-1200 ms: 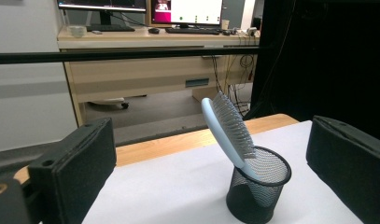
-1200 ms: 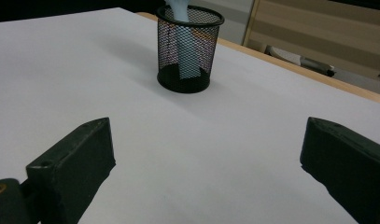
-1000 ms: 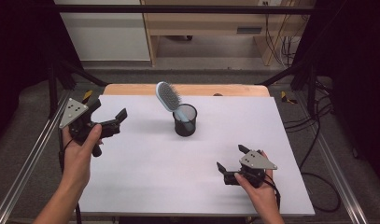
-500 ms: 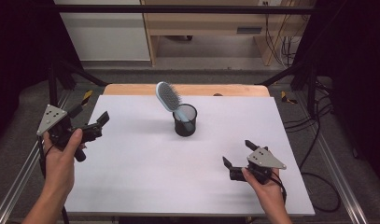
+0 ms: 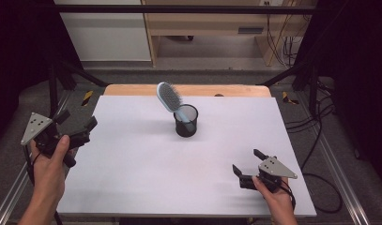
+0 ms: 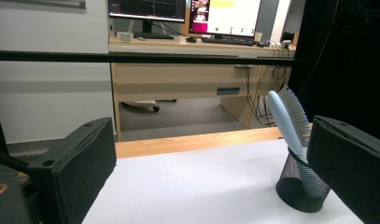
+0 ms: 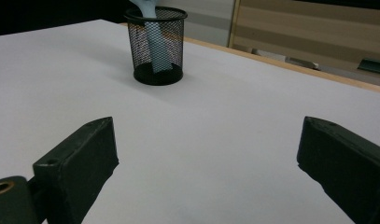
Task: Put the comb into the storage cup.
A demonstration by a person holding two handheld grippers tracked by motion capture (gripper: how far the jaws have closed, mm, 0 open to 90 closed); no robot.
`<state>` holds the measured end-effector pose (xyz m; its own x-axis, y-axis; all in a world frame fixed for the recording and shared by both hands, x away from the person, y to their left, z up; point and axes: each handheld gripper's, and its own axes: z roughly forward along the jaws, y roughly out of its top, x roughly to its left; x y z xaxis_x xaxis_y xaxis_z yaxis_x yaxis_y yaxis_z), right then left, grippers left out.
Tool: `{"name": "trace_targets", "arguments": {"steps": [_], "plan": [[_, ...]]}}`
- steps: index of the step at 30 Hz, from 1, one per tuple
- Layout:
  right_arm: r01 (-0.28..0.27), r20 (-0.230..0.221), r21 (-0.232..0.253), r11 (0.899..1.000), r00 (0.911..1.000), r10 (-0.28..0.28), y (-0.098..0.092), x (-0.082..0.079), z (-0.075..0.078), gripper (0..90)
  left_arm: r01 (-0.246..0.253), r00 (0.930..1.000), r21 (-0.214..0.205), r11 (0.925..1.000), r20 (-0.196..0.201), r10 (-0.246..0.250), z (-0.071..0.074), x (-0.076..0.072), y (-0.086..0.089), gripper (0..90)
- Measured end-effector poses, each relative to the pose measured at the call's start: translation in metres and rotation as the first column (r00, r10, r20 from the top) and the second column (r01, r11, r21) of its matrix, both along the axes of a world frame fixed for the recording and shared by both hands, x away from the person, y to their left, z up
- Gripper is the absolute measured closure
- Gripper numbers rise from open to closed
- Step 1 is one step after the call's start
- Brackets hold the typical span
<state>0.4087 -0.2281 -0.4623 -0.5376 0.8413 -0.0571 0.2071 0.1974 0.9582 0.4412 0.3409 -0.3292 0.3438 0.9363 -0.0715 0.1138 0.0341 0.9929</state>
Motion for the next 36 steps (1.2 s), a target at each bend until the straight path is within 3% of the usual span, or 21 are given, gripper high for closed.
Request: {"name": "trace_targets", "arguments": {"steps": [5,11,16,36], "plan": [[0.018,0.029,0.009,1.0,0.9994,-0.018,-0.005,0.0,0.002,5.1,-0.011,0.9999,-0.007,0.9999,0.001,0.011,-0.007,-0.004,0.005,1.5],[0.053,0.044,0.024,0.998,0.9976,-0.054,-0.011,-0.001,0.002,5.0,-0.007,1.0,0.012,0.9999,-0.004,0.007,-0.02,-0.01,0.006,1.5],[0.047,0.042,0.018,0.999,0.998,-0.048,-0.011,-0.001,0.001,5.1,-0.002,1.0,0.028,0.9996,-0.006,0.002,-0.03,-0.014,0.004,1.6],[0.043,0.047,0.011,0.999,0.998,-0.044,-0.008,-0.002,0.002,4.7,0.04,0.9989,0.014,0.9991,-0.026,-0.039,-0.066,-0.026,-0.013,1.8]]}}
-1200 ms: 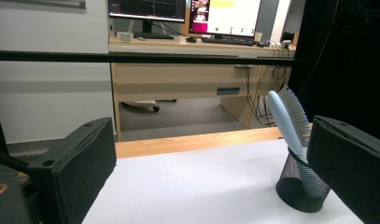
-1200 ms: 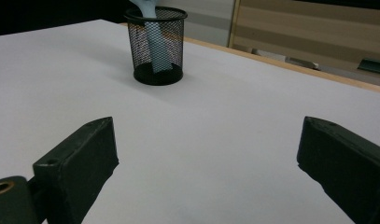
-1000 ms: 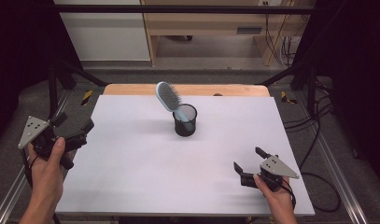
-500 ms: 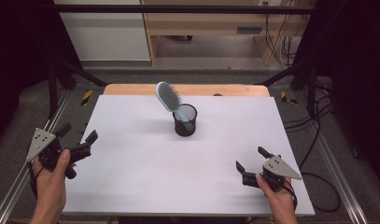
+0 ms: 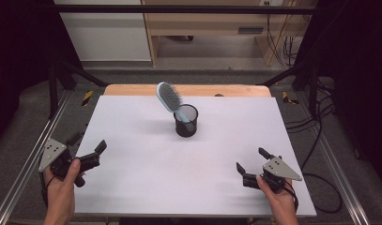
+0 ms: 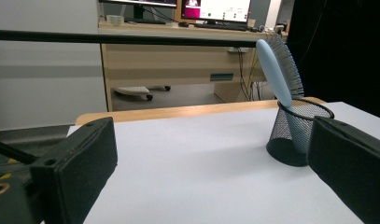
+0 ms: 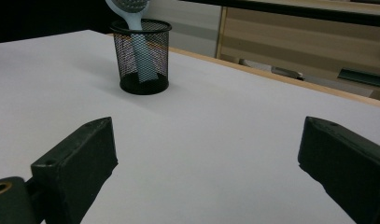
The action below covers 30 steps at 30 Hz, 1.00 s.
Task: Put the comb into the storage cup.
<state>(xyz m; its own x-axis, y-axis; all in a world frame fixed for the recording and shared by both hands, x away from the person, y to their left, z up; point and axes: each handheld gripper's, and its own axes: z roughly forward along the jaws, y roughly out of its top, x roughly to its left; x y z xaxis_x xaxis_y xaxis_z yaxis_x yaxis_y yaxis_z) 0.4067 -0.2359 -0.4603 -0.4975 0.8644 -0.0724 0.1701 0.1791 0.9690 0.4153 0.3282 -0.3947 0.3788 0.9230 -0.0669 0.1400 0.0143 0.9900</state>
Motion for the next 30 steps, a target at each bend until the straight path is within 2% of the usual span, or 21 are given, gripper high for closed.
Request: {"name": "trace_targets", "arguments": {"steps": [9,30], "plan": [[-0.003,0.0,-0.009,1.0,1.0,0.003,0.0,0.001,-0.001,4.7,0.02,0.9998,0.004,0.9998,-0.01,-0.02,-0.014,-0.005,-0.006,1.9],[-0.007,-0.009,-0.025,1.0,0.9999,0.007,0.002,0.001,-0.002,4.5,0.005,0.9995,-0.014,0.9999,-0.03,-0.006,-0.037,-0.011,0.0,1.9]]}}
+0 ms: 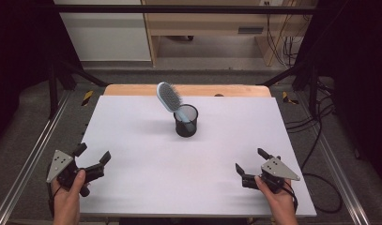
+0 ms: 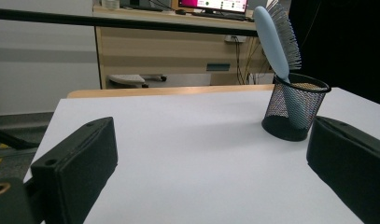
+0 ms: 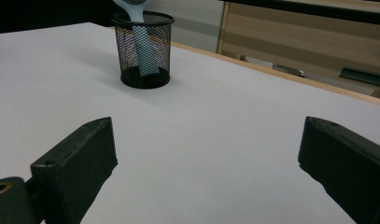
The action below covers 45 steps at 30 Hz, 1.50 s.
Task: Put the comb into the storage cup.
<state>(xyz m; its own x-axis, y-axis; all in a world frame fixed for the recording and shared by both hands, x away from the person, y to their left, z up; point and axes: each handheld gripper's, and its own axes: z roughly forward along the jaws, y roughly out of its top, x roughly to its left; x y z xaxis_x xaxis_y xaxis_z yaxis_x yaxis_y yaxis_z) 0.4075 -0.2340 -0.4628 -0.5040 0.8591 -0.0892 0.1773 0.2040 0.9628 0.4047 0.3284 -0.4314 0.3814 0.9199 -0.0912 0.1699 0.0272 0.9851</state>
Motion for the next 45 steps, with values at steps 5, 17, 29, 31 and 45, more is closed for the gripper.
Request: {"name": "trace_targets", "arguments": {"steps": [5,17,29,31,45], "plan": [[0.003,-0.002,-0.005,1.0,1.0,-0.003,0.0,0.001,-0.001,4.1,-0.002,1.0,-0.001,1.0,0.001,0.002,-0.004,-0.001,0.0,1.9],[0.004,-0.003,-0.008,1.0,1.0,-0.005,-0.001,0.001,-0.001,3.1,0.006,0.9999,-0.01,0.9999,0.013,-0.006,-0.006,-0.005,-0.004,1.2],[0.003,-0.008,-0.007,1.0,1.0,-0.003,-0.001,0.001,-0.001,3.2,0.039,0.9989,-0.022,0.999,0.025,-0.039,-0.01,-0.007,-0.015,1.3],[0.002,-0.011,-0.007,1.0,0.9999,-0.002,-0.001,0.001,-0.001,3.2,0.041,0.9988,-0.029,0.9987,0.028,-0.04,-0.01,-0.007,-0.016,1.3],[-0.003,-0.004,0.02,1.0,1.0,0.003,-0.004,0.001,0.001,3.3,0.06,0.9978,-0.078,0.9952,0.033,-0.057,-0.014,-0.006,-0.025,1.3]]}}
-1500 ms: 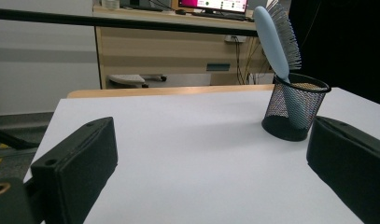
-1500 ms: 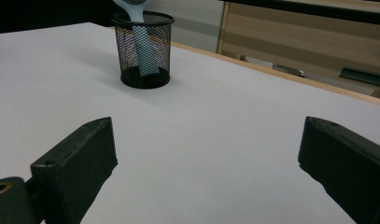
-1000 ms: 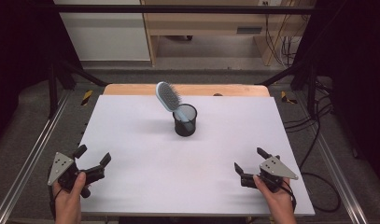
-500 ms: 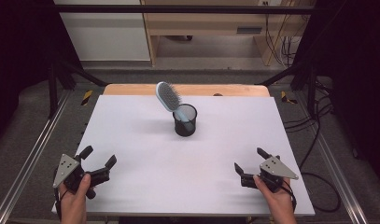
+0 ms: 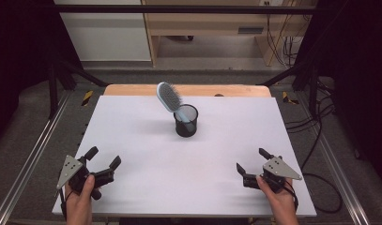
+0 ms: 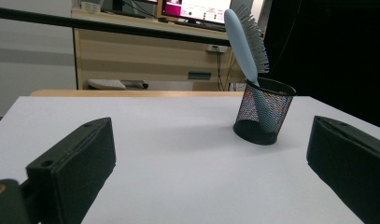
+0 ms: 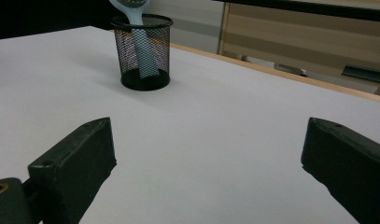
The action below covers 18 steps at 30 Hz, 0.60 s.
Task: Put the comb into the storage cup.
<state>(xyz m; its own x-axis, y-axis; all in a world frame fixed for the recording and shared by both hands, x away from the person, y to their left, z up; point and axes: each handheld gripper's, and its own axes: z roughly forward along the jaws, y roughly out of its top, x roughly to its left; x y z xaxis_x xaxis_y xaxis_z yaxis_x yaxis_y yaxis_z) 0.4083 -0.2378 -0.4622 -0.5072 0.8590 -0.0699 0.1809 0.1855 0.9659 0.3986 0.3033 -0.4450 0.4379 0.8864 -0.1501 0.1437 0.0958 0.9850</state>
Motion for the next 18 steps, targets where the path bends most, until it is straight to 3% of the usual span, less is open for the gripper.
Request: {"name": "trace_targets", "arguments": {"steps": [6,8,11,14,18], "plan": [[-0.002,0.002,0.01,1.0,1.0,0.002,-0.001,0.0,0.0,3.5,-0.011,0.9999,-0.017,0.9998,0.005,0.011,-0.002,-0.002,0.001,1.3],[-0.004,0.002,0.011,1.0,1.0,0.004,0.0,0.0,0.001,3.5,-0.014,0.9999,-0.004,0.9999,0.004,0.014,-0.003,-0.002,0.0,1.3],[-0.006,0.005,0.01,1.0,1.0,0.006,0.0,0.0,0.001,3.5,-0.02,0.9997,0.051,0.9985,0.011,0.02,-0.003,-0.004,-0.004,1.4],[-0.006,0.009,0.009,1.0,0.9999,0.006,-0.001,-0.001,0.001,3.6,-0.018,0.9996,0.068,0.9975,0.023,0.017,-0.003,-0.004,-0.008,1.3],[-0.014,0.021,0.028,1.0,0.9997,0.013,-0.004,-0.004,0.003,3.4,0.005,0.9999,0.09,0.9959,0.01,-0.006,-0.003,-0.001,-0.012,1.3]]}}
